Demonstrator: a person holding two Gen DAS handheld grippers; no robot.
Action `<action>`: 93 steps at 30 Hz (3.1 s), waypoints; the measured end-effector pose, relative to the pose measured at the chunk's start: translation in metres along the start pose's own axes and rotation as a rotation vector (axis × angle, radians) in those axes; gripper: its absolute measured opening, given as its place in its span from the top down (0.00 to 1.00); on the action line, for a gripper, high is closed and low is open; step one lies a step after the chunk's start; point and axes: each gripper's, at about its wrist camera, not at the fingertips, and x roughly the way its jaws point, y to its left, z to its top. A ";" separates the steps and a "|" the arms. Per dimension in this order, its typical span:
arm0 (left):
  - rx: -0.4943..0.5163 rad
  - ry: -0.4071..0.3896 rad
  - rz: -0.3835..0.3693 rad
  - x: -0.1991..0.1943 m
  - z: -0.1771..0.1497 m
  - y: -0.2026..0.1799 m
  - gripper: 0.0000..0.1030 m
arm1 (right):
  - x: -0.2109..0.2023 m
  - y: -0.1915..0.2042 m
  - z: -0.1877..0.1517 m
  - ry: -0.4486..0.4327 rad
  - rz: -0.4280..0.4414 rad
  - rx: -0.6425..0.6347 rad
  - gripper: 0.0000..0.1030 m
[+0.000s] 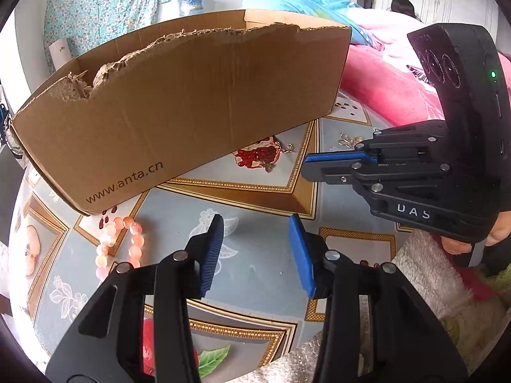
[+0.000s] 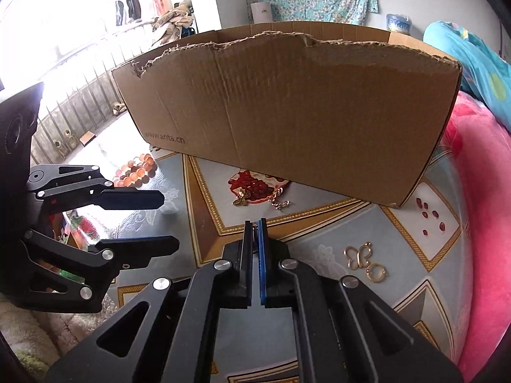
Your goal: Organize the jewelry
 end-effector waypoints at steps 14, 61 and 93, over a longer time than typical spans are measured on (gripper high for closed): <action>0.046 -0.025 -0.017 -0.002 -0.003 -0.014 0.61 | -0.033 -0.011 -0.020 -0.060 0.117 0.201 0.95; 0.182 -0.029 -0.131 0.022 0.019 -0.033 0.96 | -0.044 -0.025 -0.038 -0.079 0.001 0.251 0.90; 0.368 -0.029 -0.102 0.029 0.021 -0.051 0.95 | -0.048 -0.031 -0.036 -0.100 -0.040 0.229 0.73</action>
